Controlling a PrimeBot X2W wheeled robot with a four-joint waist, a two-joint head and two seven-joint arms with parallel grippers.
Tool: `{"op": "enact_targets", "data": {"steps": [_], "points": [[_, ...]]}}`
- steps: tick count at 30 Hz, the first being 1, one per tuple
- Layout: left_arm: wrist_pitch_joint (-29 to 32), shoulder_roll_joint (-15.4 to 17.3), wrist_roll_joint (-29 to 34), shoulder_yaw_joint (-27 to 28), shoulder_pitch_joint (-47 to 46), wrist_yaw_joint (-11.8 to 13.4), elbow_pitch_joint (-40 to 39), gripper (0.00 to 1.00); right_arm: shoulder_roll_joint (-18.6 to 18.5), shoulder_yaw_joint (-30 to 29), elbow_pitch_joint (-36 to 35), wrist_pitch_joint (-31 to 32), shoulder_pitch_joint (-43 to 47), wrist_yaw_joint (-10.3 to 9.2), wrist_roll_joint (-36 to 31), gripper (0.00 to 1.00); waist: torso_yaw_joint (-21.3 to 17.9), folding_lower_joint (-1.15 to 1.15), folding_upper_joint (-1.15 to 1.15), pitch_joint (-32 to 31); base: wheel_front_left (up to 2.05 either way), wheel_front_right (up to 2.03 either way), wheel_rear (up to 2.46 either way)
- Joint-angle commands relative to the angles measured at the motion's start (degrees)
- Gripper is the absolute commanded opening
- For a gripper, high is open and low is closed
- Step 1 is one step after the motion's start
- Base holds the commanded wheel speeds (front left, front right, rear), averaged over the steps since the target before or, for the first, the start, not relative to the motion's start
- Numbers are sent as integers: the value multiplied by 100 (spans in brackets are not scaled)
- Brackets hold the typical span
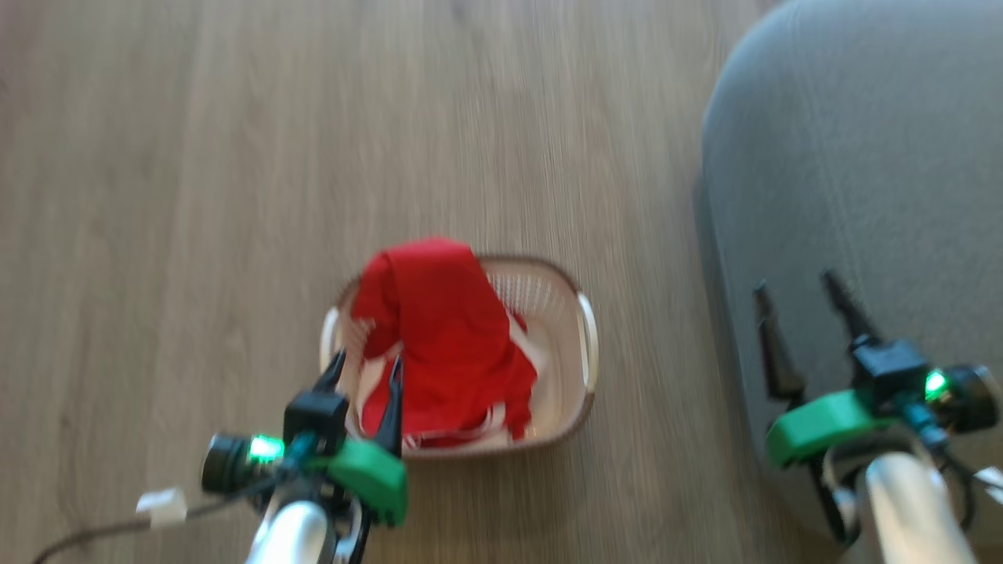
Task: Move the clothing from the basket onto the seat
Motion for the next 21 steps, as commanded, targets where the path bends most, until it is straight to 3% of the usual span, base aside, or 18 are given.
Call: {"op": "enact_targets", "data": {"steps": [1,7,16,21], "points": [[-72,-12,40,122,-300,10,-52,100,-19,22,-225,-54,-254,40,-42,100,-128,0,0,750,0,0,0],[-72,-12,34,-118,-1429,-227,960,100,-19,-152,-504,-54,-639,40,-10,100,-287,0,0,2088,0,0,0],[-72,-13,416,-440,-2782,-344,2245,100,-19,-97,-795,-54,-880,40,63,100,-496,0,0,3225,0,0,0],[-72,138,902,-855,-3830,-467,3221,100,-19,217,-1006,-54,-1064,40,306,100,-828,0,0,4001,0,0,0]]}}
